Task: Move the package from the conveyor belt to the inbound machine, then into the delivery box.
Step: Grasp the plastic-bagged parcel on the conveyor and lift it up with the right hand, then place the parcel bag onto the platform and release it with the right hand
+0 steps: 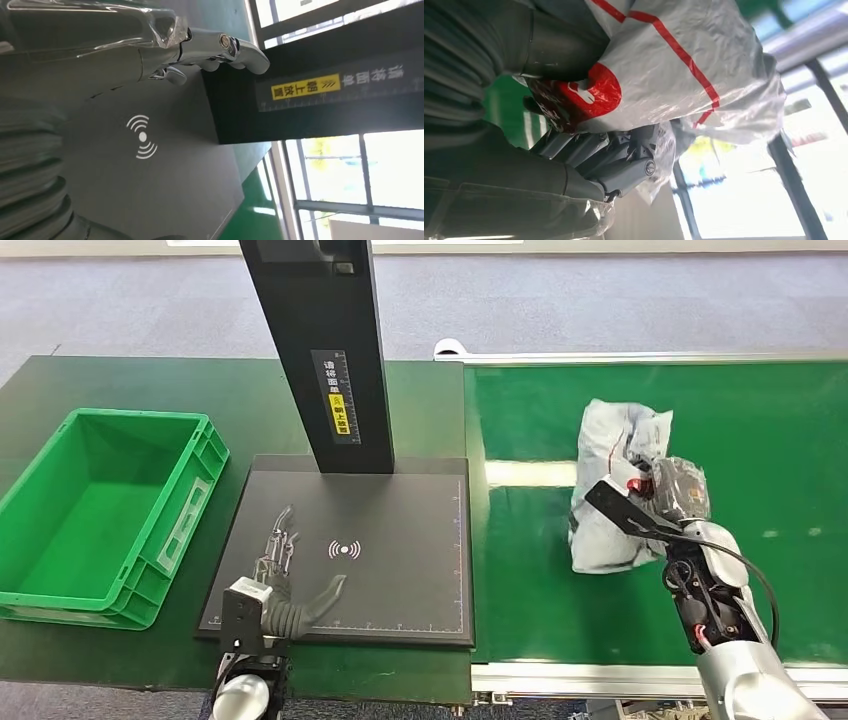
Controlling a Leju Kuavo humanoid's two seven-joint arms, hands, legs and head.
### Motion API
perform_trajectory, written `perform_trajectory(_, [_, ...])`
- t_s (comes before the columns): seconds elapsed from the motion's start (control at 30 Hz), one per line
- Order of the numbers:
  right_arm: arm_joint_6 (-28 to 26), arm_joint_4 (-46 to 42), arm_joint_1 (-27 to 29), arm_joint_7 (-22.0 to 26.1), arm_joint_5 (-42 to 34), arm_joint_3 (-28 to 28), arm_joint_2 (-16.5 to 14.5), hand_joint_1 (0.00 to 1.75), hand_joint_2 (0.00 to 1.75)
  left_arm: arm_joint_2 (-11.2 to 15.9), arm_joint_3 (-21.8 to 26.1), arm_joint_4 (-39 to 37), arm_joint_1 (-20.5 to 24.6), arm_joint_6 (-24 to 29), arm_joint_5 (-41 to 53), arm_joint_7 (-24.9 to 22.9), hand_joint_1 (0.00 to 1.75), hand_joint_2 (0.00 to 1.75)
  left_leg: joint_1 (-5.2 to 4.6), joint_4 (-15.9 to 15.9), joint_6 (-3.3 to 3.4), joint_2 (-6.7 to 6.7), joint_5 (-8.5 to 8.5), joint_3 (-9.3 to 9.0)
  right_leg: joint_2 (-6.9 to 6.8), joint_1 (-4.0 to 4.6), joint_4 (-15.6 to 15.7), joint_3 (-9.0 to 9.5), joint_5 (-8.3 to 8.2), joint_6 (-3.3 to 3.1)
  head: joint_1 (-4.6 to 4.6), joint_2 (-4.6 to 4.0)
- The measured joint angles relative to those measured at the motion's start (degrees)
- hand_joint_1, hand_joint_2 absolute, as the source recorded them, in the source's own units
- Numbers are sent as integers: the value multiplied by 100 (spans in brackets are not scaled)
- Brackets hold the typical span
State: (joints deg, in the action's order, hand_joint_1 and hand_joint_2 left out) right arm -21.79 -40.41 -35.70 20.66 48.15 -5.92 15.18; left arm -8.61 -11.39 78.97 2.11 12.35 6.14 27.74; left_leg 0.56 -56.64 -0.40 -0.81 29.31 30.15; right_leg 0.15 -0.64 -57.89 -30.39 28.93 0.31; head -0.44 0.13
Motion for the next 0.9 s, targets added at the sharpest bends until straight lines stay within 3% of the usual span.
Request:
perform_trajectory(0.2, [-468, -1853, 707, 373, -540, -174, -223, 175, 175, 10, 8, 14, 30, 79, -148, 95, 0, 175, 0, 1, 0, 3, 0, 11, 1, 1, 0, -12, 1, 0, 1, 0])
perform_trajectory(0.37, [-559, -2670, 1165, 639, -460, -634, -414, 175, 175, 32, 6, -30, 165, -10, -228, 107, 0, 175, 0, 1, -1, 6, 0, 11, 2, 1, 0, -12, 0, 0, 1, 0])
perform_trajectory(0.6, [-541, -2875, 1352, 753, -134, -1463, -634, 175, 175, 49, -1, -144, 333, -79, -283, 120, 0, 175, 1, 2, -3, 9, -3, 12, 4, 2, -1, -12, 0, -1, 2, 0])
perform_trajectory(0.9, [-88, -1938, 748, 537, 390, -2673, -1147, 175, 175, 90, -22, -299, 560, -159, -376, 158, 0, 175, 2, 2, -5, 14, -6, 14, 11, 4, -4, -18, -1, -1, 2, 0])
